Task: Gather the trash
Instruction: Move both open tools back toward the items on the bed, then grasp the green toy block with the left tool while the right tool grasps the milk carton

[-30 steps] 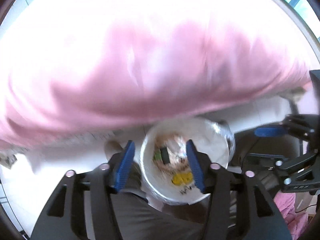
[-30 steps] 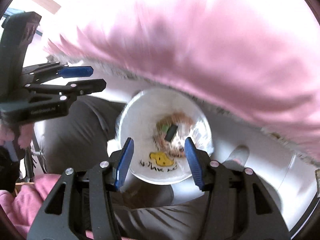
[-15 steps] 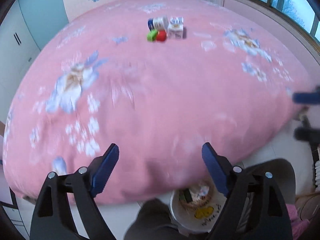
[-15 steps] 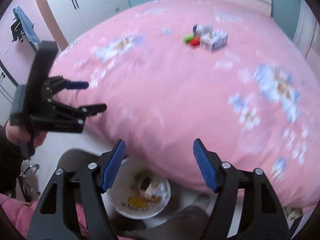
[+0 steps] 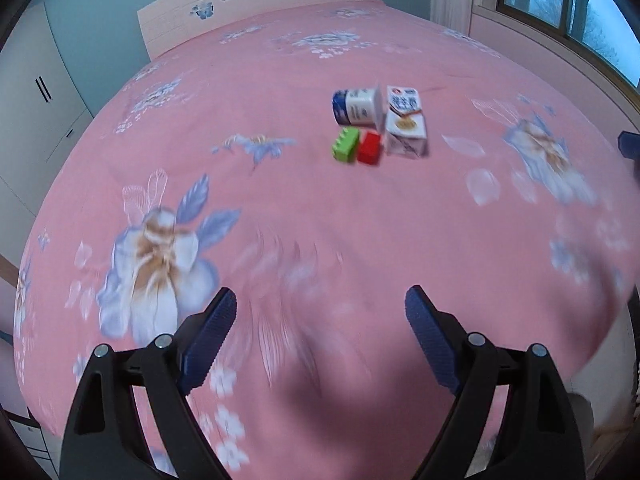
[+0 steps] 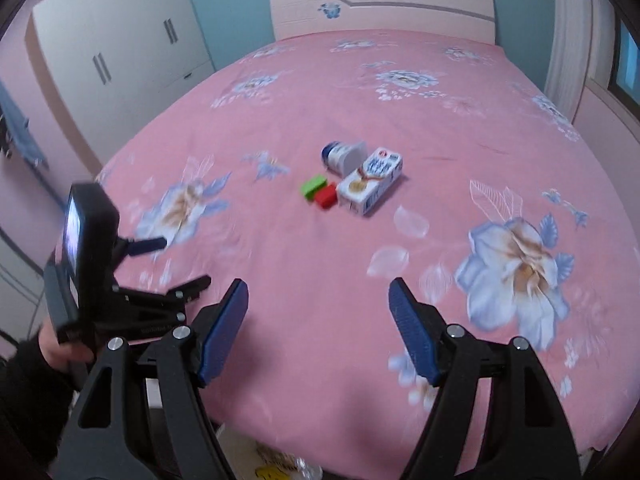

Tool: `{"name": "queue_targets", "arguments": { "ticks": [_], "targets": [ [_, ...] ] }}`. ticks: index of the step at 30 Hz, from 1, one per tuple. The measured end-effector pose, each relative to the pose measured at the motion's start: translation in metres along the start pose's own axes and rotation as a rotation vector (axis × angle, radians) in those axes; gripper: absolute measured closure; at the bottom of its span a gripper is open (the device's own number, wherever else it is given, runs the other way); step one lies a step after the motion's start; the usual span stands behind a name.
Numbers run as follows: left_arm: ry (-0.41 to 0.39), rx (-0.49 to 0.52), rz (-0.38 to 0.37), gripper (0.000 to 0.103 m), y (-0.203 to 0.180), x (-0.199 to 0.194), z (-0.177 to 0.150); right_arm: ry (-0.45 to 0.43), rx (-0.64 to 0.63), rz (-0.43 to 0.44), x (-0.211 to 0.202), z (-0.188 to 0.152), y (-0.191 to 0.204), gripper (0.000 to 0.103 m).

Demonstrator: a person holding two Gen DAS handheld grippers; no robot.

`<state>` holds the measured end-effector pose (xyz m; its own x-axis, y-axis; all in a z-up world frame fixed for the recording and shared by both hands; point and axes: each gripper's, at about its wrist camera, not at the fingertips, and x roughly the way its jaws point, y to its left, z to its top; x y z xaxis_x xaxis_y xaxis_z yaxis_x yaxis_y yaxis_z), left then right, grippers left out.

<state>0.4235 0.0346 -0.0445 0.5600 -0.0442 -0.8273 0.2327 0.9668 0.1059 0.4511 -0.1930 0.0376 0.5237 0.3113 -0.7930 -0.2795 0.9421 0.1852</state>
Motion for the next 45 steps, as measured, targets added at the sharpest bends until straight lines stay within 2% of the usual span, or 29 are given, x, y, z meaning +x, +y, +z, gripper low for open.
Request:
{"name": "queue_targets", "arguments": {
  "ticks": [7,18,26,28,30,35,36,41,43,45],
  "targets": [
    [-0.026,0.04,0.002,0.015,0.001,0.046,0.04,0.031,0.09,-0.013,0.053,0.047,-0.024,0.031],
    [-0.018,0.057,-0.076,0.015,0.001,0.122,0.081,0.104,0.192,-0.095,0.16,0.095,-0.05,0.03],
    [-0.04,0.052,-0.148,0.023,0.001,0.153,0.101,0.15,0.24,-0.141,0.221,0.114,-0.06,0.03],
    [-0.03,0.066,-0.162,0.028,-0.003,0.163,0.105,0.167,0.246,-0.173,0.233,0.116,-0.061,0.03],
    [-0.006,0.086,-0.138,0.033,-0.008,0.173,0.108,0.186,0.256,-0.177,0.244,0.117,-0.064,0.03],
    [-0.029,0.081,-0.15,0.038,-0.011,0.183,0.12,0.198,0.285,-0.169,0.263,0.122,-0.068,0.03],
    [-0.031,0.075,-0.158,0.042,-0.01,0.183,0.122,0.214,0.278,-0.188,0.268,0.123,-0.068,0.031],
    [-0.038,0.064,-0.153,0.062,-0.012,0.19,0.13,0.229,0.309,-0.16,0.283,0.125,-0.08,0.038],
    [-0.034,0.046,-0.163,0.079,-0.013,0.191,0.131,0.235,0.293,-0.17,0.286,0.128,-0.081,0.041],
    [-0.027,0.034,-0.164,0.08,-0.014,0.188,0.129,0.228,0.268,-0.177,0.283,0.128,-0.08,0.047]
  ]
}}
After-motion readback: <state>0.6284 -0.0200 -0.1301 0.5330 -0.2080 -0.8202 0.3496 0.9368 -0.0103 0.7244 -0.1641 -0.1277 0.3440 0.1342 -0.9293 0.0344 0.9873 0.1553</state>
